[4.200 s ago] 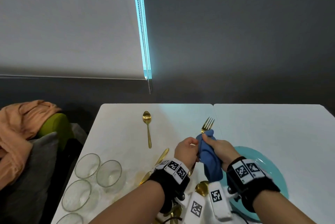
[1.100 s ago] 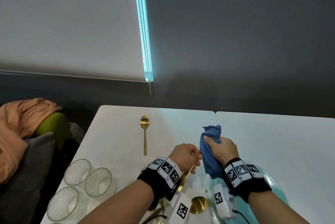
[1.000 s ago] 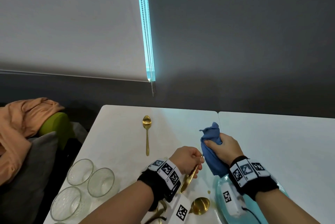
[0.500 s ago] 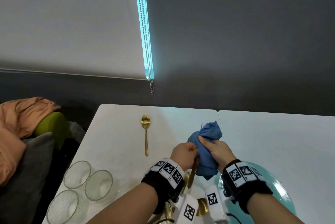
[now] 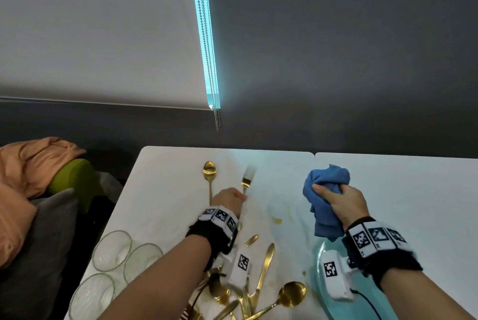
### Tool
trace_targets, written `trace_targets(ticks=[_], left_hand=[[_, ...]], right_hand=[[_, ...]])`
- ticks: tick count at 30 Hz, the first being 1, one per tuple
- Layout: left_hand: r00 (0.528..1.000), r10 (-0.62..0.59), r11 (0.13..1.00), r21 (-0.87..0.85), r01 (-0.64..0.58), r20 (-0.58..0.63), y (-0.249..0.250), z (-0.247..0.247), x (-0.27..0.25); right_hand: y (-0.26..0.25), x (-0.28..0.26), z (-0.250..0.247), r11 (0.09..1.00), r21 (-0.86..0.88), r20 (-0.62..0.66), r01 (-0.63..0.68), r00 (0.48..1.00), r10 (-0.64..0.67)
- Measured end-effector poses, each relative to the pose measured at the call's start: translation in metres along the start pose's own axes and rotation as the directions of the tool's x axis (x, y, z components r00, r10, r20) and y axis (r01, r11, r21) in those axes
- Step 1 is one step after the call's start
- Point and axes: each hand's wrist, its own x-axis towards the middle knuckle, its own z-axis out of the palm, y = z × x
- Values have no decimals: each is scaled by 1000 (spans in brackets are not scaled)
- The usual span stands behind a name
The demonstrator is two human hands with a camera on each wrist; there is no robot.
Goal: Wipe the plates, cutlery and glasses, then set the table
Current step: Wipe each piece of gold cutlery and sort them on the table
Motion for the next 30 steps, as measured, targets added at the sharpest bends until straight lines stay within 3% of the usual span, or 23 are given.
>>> trace_targets(ticks=[4,10,18,22,24,27,30], left_hand=[[991,-67,985,153,84,-112,-16,-23,44],[984,-80,953,276,122,-157,-37,-26,83],[981,-27,944,318,88,-192,-38,-18,63],[991,137,938,321,-133,11,-29,18,9],[961,183,888,384,-253,209,-33,44,-31],[883,119,750,541,-379,454,-49,76,-78],[862,56,596,676,-434,504,-68,94,-101]], right_hand=[[10,-15,-9,996,81,78,-46,996,39],[27,-22,-23,994,75,51,-80,996,77],[30,-33,-30,961,250,43,-120,993,113],[35,-34,-21,929,289,103,-231,972,209],[42,-34,-16,925,256,128,-282,958,257],[51,-38,-11,909,264,152,-323,944,292],[58,-47,-10,876,312,191,-369,927,322]])
